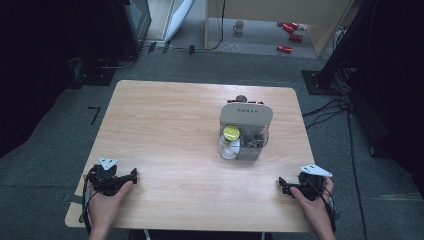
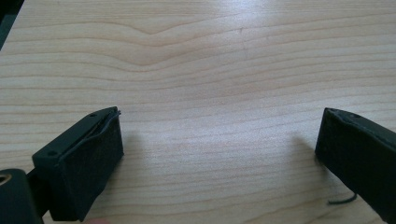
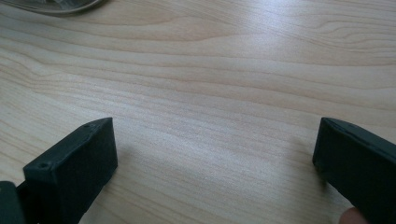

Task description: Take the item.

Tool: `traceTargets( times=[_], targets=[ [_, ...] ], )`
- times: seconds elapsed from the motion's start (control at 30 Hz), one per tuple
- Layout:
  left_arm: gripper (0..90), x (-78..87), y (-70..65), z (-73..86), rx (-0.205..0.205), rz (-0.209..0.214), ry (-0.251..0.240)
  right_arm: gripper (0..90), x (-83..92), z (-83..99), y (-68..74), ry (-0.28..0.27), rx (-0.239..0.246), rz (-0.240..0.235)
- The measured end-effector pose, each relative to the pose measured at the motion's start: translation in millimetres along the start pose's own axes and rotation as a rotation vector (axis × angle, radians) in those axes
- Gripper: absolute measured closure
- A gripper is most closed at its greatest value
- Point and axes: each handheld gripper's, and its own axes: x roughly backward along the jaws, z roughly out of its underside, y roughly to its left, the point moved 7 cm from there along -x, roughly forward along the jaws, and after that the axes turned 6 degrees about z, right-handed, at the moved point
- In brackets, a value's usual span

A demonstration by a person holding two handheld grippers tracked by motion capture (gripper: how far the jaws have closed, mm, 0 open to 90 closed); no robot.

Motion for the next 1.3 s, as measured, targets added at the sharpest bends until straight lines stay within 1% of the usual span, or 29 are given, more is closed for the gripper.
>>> traceTargets(
  times=[0.17,0.23,0.27,0.33,0.37,0.4,0.43,0.47,0.5,0.57,0.6,0.63,0.73,0.83,0.87,0.9,0.97,1.03,1.07,1.1,1.17,1.2,1.23,1.3],
  targets=[
    [1.1,0.0,0.3,0.0,-0.003,0.002,0.001,2.2,0.3,-0.7,-1.3,-0.005,-0.018,0.009],
    [1.1,-0.4,0.3,-0.5,-0.002,0.001,0.001,3.8,1.4,-3.5,-4.5,-0.015,-0.061,0.006],
    [1.1,-1.1,0.8,-1.2,-0.012,0.011,0.003,4.1,2.9,-5.5,-5.7,-0.019,-0.075,0.006],
    [1.1,-1.2,1.1,-1.4,-0.014,0.016,0.001,5.5,7.1,-11.7,-8.5,-0.039,-0.085,0.026],
    [1.1,-1.2,1.1,-1.4,-0.014,0.016,0.001,5.5,7.1,-11.7,-8.5,-0.039,-0.085,0.026],
    [1.1,-1.2,1.1,-1.4,-0.014,0.015,0.001,6.3,12.4,-19.5,-10.0,-0.066,-0.096,0.036],
    [1.1,-0.8,0.9,-0.9,-0.014,0.013,0.003,6.6,14.9,-23.8,-10.3,-0.079,-0.103,0.038],
    [1.1,-0.8,0.9,-0.9,-0.014,0.013,0.003,6.6,14.9,-23.8,-10.3,-0.079,-0.103,0.038],
    [1.1,-0.5,0.4,-0.6,-0.009,0.008,0.002,7.6,19.3,-32.8,-9.1,-0.101,-0.117,0.034],
    [1.1,-0.4,0.3,-0.5,-0.009,0.008,0.003,8.0,22.8,-42.1,-6.4,-0.120,-0.115,0.027],
    [1.1,-0.4,0.3,-0.5,-0.009,0.008,0.003,8.0,22.8,-42.1,-6.4,-0.120,-0.115,0.027],
    [1.1,-0.4,0.3,-0.5,-0.009,0.008,0.003,8.7,25.5,-52.4,-3.2,-0.137,-0.104,0.023],
    [1.1,-0.4,0.3,-0.5,-0.009,0.008,0.003,10.3,29.3,-68.5,3.0,-0.165,-0.094,0.010],
    [1.1,-0.4,0.3,-0.5,-0.009,0.008,0.003,10.5,31.4,-82.5,9.8,-0.181,-0.079,-0.005],
    [1.1,-0.4,0.4,-0.5,-0.010,0.008,0.002,10.5,31.4,-82.5,9.8,-0.181,-0.079,-0.005],
    [1.1,-0.4,0.4,-0.5,-0.009,0.007,0.003,10.6,32.1,-90.8,13.8,-0.188,-0.068,-0.016],
    [1.1,-0.4,0.3,-0.5,-0.009,0.008,0.002,10.7,33.1,-98.5,16.5,-0.196,-0.064,-0.021],
    [1.1,-0.3,0.4,-0.4,-0.010,0.007,0.003,11.1,34.3,-105.9,18.6,-0.208,-0.066,-0.029],
    [1.1,-0.3,0.4,-0.4,-0.010,0.007,0.003,11.1,34.3,-105.9,18.6,-0.208,-0.066,-0.029],
    [1.1,-0.3,0.4,-0.4,-0.010,0.007,0.004,12.4,35.5,-112.7,21.0,-0.218,-0.069,-0.037],
    [1.1,-0.4,0.2,-0.4,-0.012,0.009,0.003,13.7,36.1,-118.9,24.1,-0.225,-0.067,-0.052],
    [1.1,-0.4,0.2,-0.4,-0.012,0.009,0.003,13.7,36.1,-118.9,24.1,-0.225,-0.067,-0.052],
    [1.1,-0.6,-0.5,-0.5,-0.014,0.014,0.001,16.4,36.1,-124.4,27.9,-0.225,-0.071,-0.082],
    [1.1,-0.6,-0.5,-0.5,-0.014,0.014,0.001,19.5,36.0,-129.9,30.1,-0.232,-0.074,-0.092]
  ],
)
